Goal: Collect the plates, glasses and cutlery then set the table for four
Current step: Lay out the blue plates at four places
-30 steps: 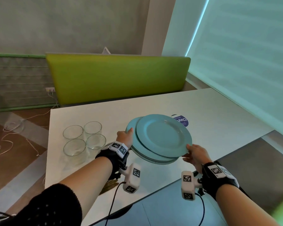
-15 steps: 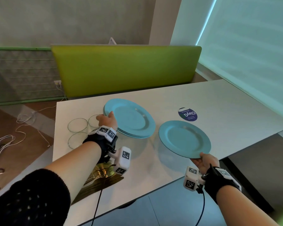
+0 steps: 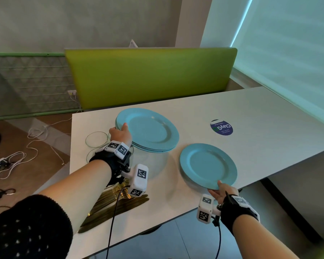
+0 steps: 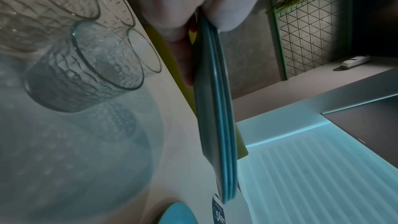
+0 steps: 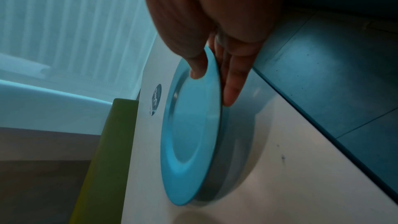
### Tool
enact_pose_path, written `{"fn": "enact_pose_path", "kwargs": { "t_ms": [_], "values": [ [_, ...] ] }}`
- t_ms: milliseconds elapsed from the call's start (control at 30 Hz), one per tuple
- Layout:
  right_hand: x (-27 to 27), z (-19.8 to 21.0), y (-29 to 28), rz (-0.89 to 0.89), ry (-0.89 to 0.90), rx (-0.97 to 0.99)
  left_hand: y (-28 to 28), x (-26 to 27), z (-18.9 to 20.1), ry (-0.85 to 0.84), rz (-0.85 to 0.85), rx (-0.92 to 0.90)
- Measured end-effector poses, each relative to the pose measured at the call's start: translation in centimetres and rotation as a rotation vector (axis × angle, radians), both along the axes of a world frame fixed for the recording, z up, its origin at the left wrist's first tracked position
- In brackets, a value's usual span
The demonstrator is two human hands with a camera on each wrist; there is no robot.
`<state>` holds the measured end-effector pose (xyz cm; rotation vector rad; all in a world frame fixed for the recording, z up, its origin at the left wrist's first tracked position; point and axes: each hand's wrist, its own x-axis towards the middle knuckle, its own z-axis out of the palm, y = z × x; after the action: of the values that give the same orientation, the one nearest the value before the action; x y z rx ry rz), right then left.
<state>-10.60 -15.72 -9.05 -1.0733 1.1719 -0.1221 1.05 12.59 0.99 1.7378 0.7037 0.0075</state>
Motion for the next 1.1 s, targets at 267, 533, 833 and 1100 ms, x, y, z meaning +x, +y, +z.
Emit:
{"fn": "enact_pose_path", "kwargs": {
  "t_ms": [267,533,833,1100],
  "values": [
    [-0.1,-0.5,0.6,0.136,0.043,0.033,0.2,-0.5,0.2,-0.046,-0.011,-0.050],
    [-0.4,-0.4,1.3,0.176,0.099,0.006,-0.2,-0.8,-0.4,-0.054,-0.021,-0.076],
    [-0.8,3.2,1.4,0.431,0.251,-0.226,-1.4,-1.8,-0.2,-0.042,-0.089,-0.135],
    [1.1,11.8,1.8,0.430,-0.078,-0.253,-5.9,-2.6,0.5,-0.063,-0.260,-0.259]
  ]
}}
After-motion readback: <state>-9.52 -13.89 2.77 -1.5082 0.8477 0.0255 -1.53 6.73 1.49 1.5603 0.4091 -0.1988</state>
